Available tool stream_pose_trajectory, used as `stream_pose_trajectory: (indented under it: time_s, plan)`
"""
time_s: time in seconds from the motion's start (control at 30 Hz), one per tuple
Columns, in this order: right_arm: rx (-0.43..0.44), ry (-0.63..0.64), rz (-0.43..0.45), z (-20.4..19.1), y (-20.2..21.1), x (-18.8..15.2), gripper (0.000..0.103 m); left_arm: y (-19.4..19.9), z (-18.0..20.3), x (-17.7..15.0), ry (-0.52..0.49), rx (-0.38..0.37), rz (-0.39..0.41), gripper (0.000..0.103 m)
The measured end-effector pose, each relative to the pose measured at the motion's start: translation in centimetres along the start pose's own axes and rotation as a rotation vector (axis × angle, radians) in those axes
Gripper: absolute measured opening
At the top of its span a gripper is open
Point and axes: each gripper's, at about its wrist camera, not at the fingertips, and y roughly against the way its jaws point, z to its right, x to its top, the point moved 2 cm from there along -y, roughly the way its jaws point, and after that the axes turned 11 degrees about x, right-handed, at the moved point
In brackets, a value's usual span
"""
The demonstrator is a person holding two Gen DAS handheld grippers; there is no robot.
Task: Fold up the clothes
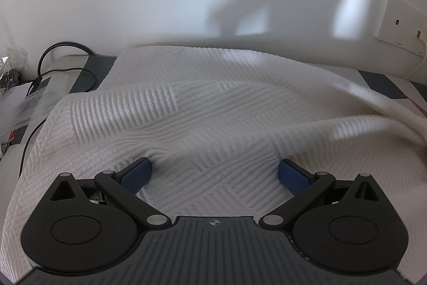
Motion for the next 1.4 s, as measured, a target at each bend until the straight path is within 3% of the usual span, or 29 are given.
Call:
stream_pose_trajectory:
  time_s: [0.2,0.23,0.4,0.5,0.7,0.8,0.83,0.87,0.93,1.2,1.27,1.3,1.33,1.4]
  plan:
    - [-0.03,-0.068,-0.098,0.8,0.6,-2.3,0.015,-0.1,-0.5,1.3,-0.009,-0.042,-0.097,0.103]
    - [-0.036,-0.073,-0.101,0.8,0.8,-2.3,0.022,0.0,-1.0,1.7,0.019,-0.08,-0.116,0.102]
    - [-0.043,-0.083,-0.047,1.5,2.2,-1.7,0.032,1.2,-4.6,4.2,0.276,-0.315,-0.151,0.102]
    - [-0.04,-0.119,-0.009,2.4,2.4,-1.5,0.033,-0.1,-4.6,6.7,0.357,-0.366,-0.188,0.102]
    - [-0.059,-0.205,0.046,4.6,1.7,-0.4,0.044,-5.3,-1.7,9.3,0.429,-0.27,-0.295,0.096]
    - [-0.053,-0.278,0.056,6.3,0.7,0.0,0.047,-6.0,-0.1,10.1,0.408,-0.2,-0.275,0.098]
    - [-0.054,-0.301,0.056,7.0,0.4,0.2,0.048,-5.9,0.3,10.3,0.398,-0.175,-0.262,0.092]
    - [-0.057,-0.324,0.057,7.6,0.1,0.3,0.048,-5.7,0.5,10.5,0.385,-0.161,-0.247,0.058]
    - [-0.058,-0.366,0.055,8.9,-0.6,0.6,0.049,-5.3,0.7,10.6,0.371,-0.192,-0.242,0.009]
    - [0.03,-0.431,-0.012,11.4,-4.4,1.9,0.05,0.0,-3.4,10.0,0.457,-0.292,-0.105,0.004]
    - [0.068,-0.432,-0.044,11.2,-5.3,2.6,0.04,1.8,-5.1,9.7,0.491,-0.316,-0.073,0.004]
    - [0.082,-0.418,-0.038,11.0,-5.3,3.2,0.02,2.6,-5.9,9.5,0.506,-0.324,-0.059,0.004]
    - [0.096,-0.402,-0.028,10.7,-5.3,4.0,0.009,3.4,-6.7,9.4,0.517,-0.329,-0.046,0.004]
    - [0.119,-0.356,0.051,10.0,-4.8,6.2,0.008,4.7,-8.2,9.1,0.539,-0.333,-0.022,0.004]
